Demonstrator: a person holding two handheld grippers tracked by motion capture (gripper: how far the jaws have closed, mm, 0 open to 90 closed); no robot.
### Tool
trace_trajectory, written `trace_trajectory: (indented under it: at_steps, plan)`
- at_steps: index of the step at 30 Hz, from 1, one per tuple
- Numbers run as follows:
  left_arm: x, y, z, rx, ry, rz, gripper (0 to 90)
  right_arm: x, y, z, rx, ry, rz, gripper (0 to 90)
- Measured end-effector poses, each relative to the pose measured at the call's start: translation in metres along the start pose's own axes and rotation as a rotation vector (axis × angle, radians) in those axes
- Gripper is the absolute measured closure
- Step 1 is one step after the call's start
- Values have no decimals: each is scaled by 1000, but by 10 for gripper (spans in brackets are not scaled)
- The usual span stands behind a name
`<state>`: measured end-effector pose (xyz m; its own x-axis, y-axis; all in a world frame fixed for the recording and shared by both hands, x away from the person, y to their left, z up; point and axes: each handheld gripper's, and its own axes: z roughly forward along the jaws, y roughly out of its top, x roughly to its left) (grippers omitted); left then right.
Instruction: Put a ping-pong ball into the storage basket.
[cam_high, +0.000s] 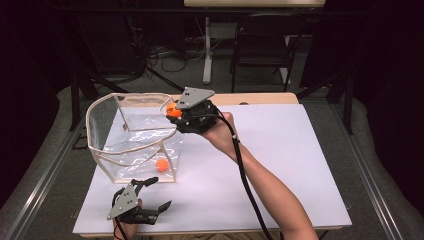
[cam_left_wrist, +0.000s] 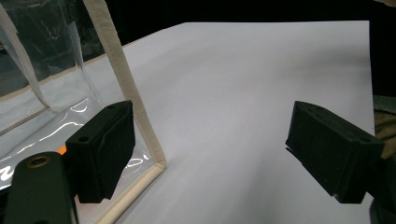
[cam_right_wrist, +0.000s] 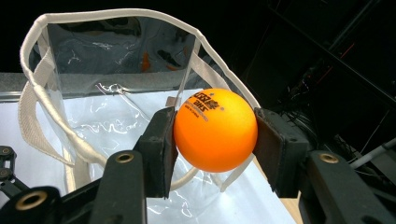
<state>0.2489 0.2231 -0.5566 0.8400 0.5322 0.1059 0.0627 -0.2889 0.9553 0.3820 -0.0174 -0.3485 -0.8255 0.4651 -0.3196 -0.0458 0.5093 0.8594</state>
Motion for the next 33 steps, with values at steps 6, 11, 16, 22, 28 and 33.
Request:
trace_trajectory:
  at_steps: [6, 11, 16, 22, 28, 33]
  plan:
    - [0, 0, 0, -1, 1, 0, 156, 2, 2, 3, 2, 6, -6, 506]
    - [0, 0, 0, -1, 0, 0, 156, 4, 4, 6, -1, 11, -6, 507]
    - [0, 0, 0, -1, 0, 0, 156, 5, 6, 8, -2, 16, -8, 507]
    - [0, 0, 0, -1, 0, 0, 156, 8, 10, 10, -8, 24, -14, 507]
    - [0, 0, -1, -1, 0, 2, 156, 10, 13, 13, -7, 31, -16, 507]
    - [0, 0, -1, -1, 0, 2, 156, 12, 14, 16, -5, 38, -16, 506]
